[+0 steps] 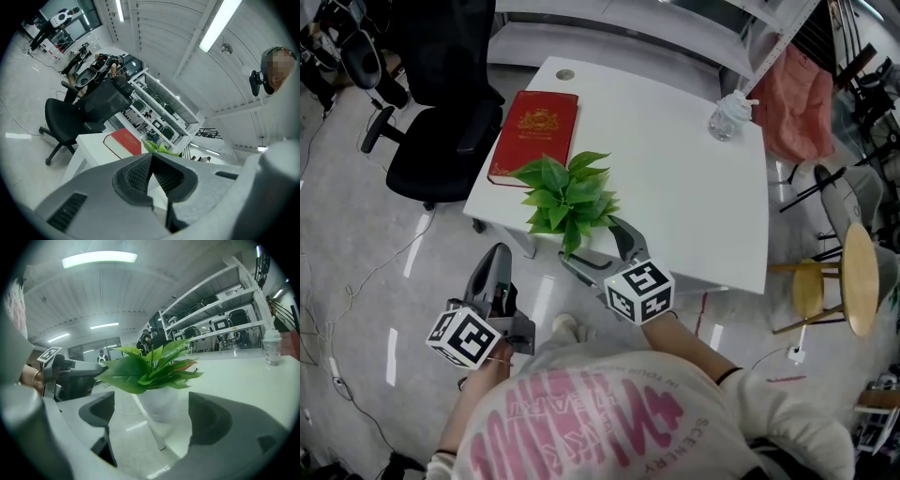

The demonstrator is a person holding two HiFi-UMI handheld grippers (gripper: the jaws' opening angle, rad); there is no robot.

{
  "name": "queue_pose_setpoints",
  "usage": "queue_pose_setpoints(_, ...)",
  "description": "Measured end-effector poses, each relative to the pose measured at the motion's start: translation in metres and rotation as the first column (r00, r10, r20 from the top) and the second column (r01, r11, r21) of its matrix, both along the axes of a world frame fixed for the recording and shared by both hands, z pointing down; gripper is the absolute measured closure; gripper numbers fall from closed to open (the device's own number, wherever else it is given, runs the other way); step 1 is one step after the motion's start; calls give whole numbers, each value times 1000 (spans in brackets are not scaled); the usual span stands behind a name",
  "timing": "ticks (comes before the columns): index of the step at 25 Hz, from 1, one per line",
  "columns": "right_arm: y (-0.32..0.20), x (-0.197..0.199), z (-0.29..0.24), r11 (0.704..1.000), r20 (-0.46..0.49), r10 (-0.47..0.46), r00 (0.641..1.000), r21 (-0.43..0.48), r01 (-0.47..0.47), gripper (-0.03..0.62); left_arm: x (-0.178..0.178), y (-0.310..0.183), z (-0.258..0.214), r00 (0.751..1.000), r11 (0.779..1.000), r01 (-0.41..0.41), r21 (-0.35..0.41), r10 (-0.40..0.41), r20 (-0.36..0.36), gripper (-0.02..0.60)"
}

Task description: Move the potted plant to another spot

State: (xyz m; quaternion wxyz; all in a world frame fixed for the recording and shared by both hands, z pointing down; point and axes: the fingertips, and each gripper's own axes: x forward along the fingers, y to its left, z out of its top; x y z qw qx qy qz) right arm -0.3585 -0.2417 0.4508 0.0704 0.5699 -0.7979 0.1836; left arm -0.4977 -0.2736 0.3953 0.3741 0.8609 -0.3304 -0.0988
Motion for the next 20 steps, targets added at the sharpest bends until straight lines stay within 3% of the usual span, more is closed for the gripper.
queue_pose_setpoints(3,20,6,-5,1000,-17,-18,1000,-1,18,108,6,18,-5,1000,1000,4,4,-4,-5,578)
queue_pose_setpoints(4,28,9,-7,1000,-16,-22,1000,2,22,132,9,24,-7,1000,1000,6,5,-6,-8,578)
queue_pose_setpoints(7,52,23,-18,1000,29,1,1000,19,-1,300,16,48,-11,1000,1000,7,7,-7,-19,578)
queue_pose_setpoints(13,107,45,-38,998,73,53,996,33,-55,452,27,99,-18,999,1000,18,9,-17,-34,578)
queue_pose_setpoints(20,158,59,-68,991,158,77,984,92,-93,554,37,153,-27,1000,999,16,39,-15,-26,578)
